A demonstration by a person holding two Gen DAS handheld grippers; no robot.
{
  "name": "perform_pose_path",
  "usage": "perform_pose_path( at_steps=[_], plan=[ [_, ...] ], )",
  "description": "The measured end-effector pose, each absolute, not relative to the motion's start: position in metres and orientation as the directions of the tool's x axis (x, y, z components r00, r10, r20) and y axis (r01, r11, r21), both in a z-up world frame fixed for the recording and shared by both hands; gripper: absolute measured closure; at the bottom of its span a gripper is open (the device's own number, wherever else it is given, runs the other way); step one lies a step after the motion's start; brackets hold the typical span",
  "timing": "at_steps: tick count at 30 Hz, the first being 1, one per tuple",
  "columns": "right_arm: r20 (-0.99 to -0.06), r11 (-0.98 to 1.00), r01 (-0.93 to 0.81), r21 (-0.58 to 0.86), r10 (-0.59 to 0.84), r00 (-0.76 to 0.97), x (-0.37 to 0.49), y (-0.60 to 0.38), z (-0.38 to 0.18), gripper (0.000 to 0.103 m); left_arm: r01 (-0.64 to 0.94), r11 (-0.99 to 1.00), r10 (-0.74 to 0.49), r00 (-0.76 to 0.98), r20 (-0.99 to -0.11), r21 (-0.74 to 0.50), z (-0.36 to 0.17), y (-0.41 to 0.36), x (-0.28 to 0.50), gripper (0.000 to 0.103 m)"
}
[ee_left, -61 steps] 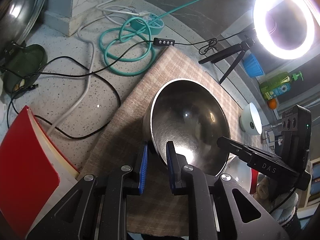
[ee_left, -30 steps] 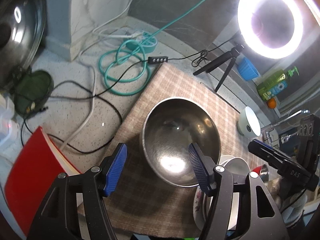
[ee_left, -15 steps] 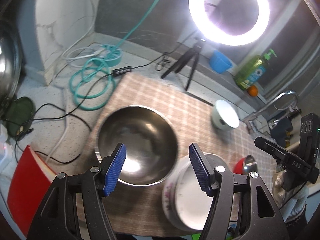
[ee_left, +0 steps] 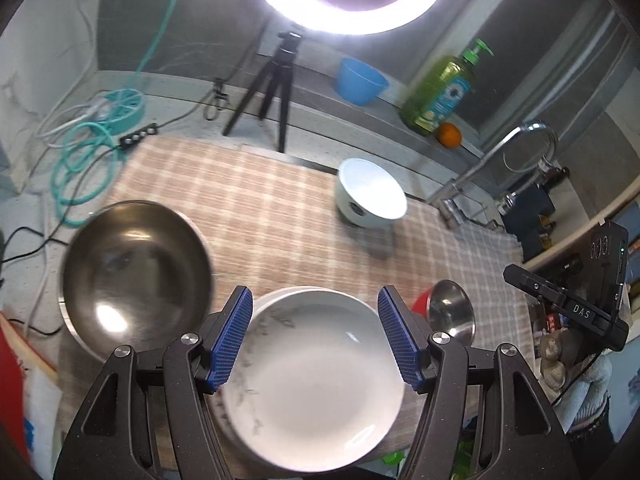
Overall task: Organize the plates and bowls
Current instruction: 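Move the left gripper to the red-outside steel bowl and grasp its rim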
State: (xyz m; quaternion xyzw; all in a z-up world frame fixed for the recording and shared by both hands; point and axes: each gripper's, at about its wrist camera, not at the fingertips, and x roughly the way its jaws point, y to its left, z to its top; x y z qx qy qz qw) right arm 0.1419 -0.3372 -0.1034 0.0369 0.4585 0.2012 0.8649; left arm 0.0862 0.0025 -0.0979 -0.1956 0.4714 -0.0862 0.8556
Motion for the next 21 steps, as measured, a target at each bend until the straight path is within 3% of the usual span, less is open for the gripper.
perform_pose_path(
  at_steps=[21],
  plan=[
    [-0.823, 0.931, -0.233, 0.281, 0.358, 0.441, 0.142, -0.411, -0.161, 0.02, 0.114, 0.88, -0.468, 0.373, -0.801, -0.461, -0.14, -0.119, 0.117, 0.038]
  ],
)
